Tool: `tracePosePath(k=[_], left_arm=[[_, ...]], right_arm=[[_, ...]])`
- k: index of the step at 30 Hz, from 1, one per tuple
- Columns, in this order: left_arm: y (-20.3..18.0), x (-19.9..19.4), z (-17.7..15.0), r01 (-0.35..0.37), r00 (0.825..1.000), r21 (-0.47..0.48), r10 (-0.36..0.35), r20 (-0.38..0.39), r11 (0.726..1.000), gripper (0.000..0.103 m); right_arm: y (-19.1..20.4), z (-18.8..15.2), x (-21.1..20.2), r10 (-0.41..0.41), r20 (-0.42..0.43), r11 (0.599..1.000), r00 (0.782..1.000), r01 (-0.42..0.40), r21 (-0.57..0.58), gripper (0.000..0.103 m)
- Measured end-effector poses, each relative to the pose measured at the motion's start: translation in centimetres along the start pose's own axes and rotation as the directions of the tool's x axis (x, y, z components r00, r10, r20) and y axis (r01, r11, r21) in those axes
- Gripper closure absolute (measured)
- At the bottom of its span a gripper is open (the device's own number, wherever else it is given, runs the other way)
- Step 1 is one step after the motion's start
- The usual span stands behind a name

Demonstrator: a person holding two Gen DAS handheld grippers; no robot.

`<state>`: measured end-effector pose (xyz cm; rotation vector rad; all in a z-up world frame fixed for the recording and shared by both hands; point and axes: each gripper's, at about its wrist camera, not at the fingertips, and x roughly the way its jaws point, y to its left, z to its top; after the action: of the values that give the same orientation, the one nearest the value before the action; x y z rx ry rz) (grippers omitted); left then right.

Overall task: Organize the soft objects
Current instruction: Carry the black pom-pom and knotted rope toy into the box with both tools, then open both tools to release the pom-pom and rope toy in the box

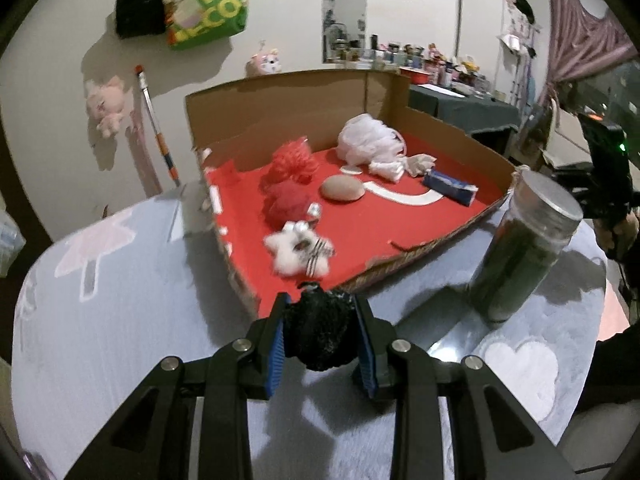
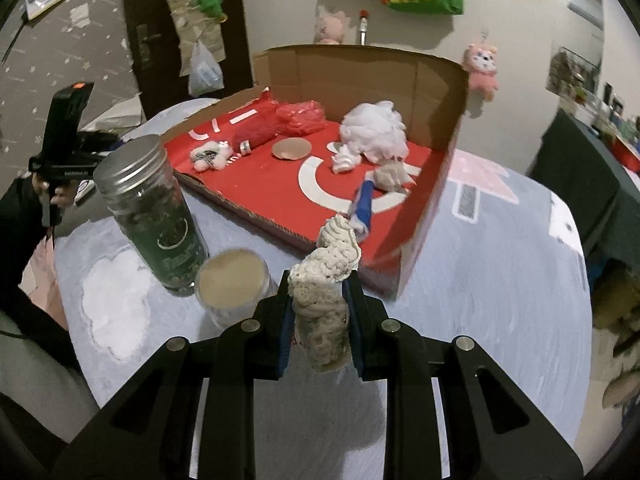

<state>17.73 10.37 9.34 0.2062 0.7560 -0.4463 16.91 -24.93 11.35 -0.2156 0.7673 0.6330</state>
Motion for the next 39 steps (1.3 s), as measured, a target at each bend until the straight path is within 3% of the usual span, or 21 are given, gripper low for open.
tracePosePath(k=[9,15,22,30,39], left_arm=[[-1.8,2.6,4.6,0.052,0.998,0.052,-0.05,-0.027,0.997,0.071],[-2.7,5.3,7.7,0.114,0.991,0.027,-0.112,-0.076,0.993,0.07],[-3.5,9.5,10.1,0.181,0.964,-0.037,-0.185,-0.189,0.983,0.07],[-4.2,13.8,11.1,0.162,0.939,-0.039,-0.167,-0.3,0.986,0.07],[-4.2,15.9,11.2,0.133,0.92,-0.04,-0.139,-0.366,0.99,0.069]], right_arm=[[0.2,4.3,2.1,0.06,-0.015,0.997,0.998,-0.061,-0.051,0.081],[0.0,7.7,4.9,0.127,-0.042,0.992,0.991,-0.127,0.003,0.081],[-0.6,10.6,9.2,0.197,-0.118,0.976,0.973,-0.183,0.119,0.081],[-0.8,12.0,13.7,0.21,-0.263,0.97,0.942,-0.166,0.18,0.081],[-0.7,12.0,16.7,0.182,-0.356,0.976,0.917,-0.124,0.18,0.081]])
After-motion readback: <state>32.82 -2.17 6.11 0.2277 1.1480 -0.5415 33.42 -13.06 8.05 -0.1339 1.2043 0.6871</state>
